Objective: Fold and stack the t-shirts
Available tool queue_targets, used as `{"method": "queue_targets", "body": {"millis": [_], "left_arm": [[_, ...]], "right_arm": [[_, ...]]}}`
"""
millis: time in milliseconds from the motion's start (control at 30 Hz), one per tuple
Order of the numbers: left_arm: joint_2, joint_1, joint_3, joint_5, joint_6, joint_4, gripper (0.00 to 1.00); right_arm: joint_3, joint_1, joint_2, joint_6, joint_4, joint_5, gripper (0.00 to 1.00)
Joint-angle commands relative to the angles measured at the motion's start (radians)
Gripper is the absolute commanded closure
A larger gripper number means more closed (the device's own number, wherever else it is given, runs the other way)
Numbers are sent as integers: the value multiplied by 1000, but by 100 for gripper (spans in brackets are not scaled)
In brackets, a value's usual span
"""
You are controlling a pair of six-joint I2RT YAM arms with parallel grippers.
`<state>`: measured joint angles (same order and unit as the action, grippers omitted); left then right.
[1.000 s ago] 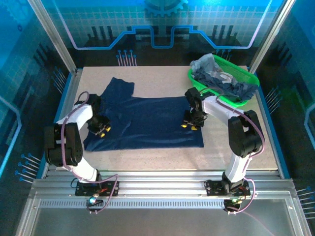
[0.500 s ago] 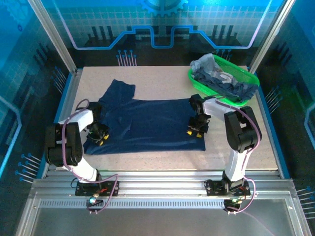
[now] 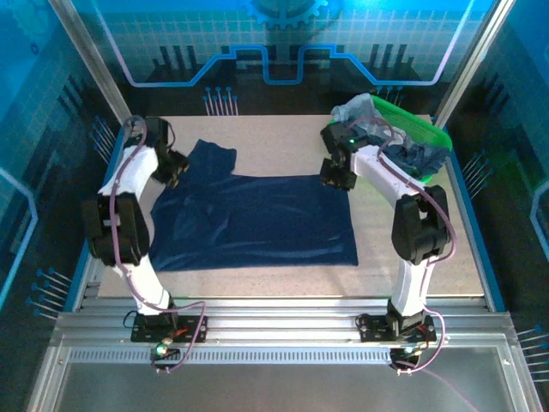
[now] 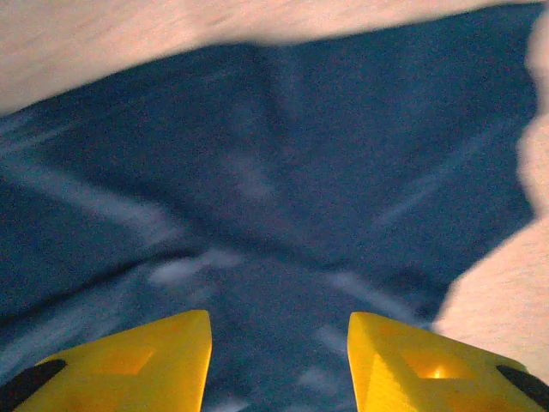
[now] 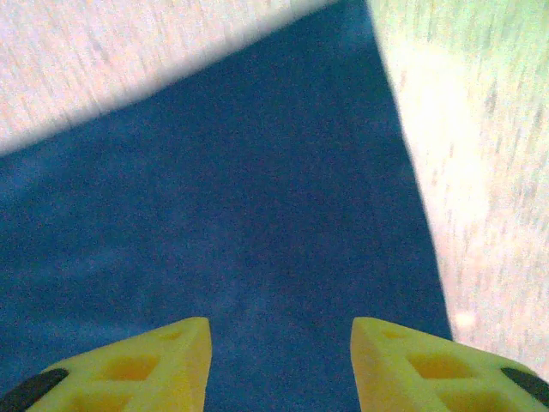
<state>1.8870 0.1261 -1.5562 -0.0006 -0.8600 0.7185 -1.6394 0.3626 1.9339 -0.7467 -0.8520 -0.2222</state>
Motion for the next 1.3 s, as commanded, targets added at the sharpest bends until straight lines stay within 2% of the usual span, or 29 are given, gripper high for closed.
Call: {"method": "queue_targets", "body": {"millis": [0, 200, 367, 567, 800, 967, 1100, 1267], "left_arm": [[143, -6, -130, 129, 35, -80, 52], [273, -6, -289, 194, 52, -211, 51], [334, -6, -339, 218, 66, -282, 49], [401, -6, -402, 215, 85, -287, 48], [519, -3, -549, 159, 41, -212, 46], [586, -3, -667, 76, 30, -119, 44], [589, -6, -672, 2, 34, -103, 41], [609, -6, -696, -7, 40, -109, 40]], "right_arm": [[-68, -22, 128, -18, 85, -159, 49], [-128, -55, 239, -77, 220, -189, 47], [-187, -102, 332, -124, 180, -169, 46], [-254, -118, 408, -94, 135, -115, 49], [-298, -119, 460, -126, 42, -73, 62], [-335, -119, 465, -156, -60, -100, 59], [-291, -108, 439, -144, -29, -116, 54], [-320, -101, 469, -123, -35, -123, 56]]}}
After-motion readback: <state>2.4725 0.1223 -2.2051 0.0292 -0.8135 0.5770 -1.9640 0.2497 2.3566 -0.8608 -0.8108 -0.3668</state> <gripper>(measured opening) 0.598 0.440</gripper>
